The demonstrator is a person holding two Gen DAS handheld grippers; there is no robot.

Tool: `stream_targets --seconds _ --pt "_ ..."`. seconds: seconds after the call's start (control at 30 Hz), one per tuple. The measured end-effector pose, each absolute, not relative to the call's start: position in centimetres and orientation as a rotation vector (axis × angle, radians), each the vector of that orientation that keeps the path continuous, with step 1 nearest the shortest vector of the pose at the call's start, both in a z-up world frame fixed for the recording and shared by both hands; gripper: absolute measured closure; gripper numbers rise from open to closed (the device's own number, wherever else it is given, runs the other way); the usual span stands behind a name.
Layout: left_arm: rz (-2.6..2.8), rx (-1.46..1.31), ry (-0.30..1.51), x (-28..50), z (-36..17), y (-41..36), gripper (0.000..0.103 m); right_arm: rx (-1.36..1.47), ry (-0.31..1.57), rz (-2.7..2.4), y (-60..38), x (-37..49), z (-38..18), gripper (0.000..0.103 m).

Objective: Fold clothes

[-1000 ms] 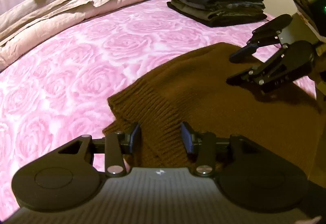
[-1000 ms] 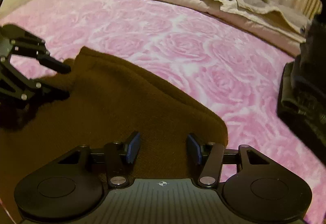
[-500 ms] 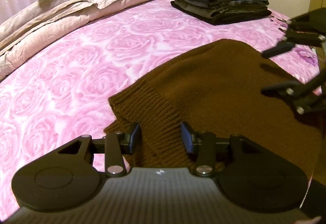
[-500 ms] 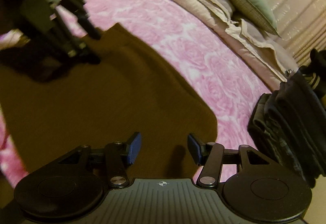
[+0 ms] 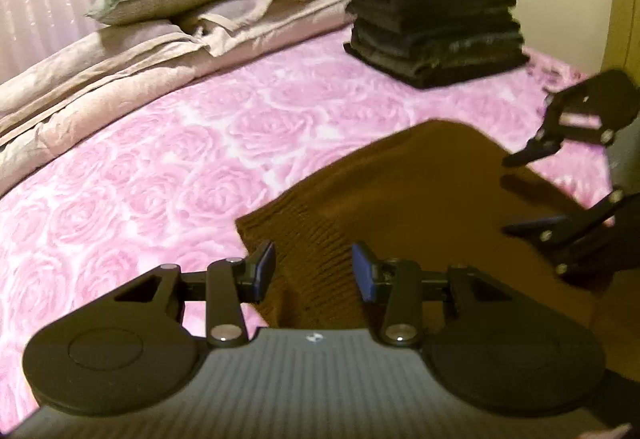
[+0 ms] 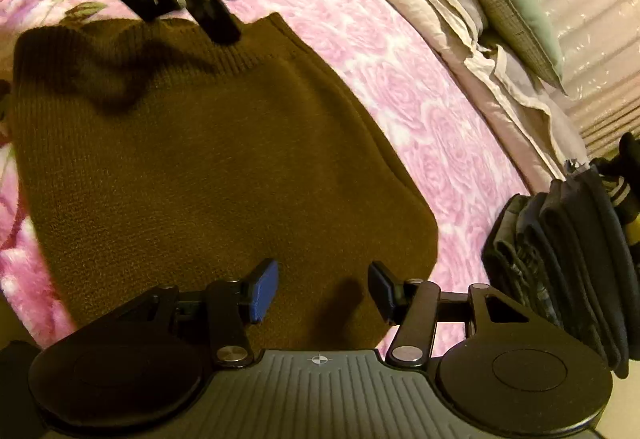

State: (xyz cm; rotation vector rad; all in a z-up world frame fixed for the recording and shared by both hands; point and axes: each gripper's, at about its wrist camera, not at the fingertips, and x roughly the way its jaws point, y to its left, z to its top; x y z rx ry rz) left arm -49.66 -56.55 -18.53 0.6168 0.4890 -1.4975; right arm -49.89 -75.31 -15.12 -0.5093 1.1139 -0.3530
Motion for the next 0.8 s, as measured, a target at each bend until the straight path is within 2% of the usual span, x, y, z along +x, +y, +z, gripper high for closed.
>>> stream_targets --seconds 0.3,0.8 --pt "-1.597 0.647 0.56 -51.4 -19.4 -53.3 0.066 -0.51 1.125 -0.345 -75.6 -49.7 -15.2 0.049" --pt "-1.549 0.648 0.587 -51.0 -22.2 -53.0 0.061 -0.517 1.135 -0.335 -75.6 -49.5 -15.3 0.049"
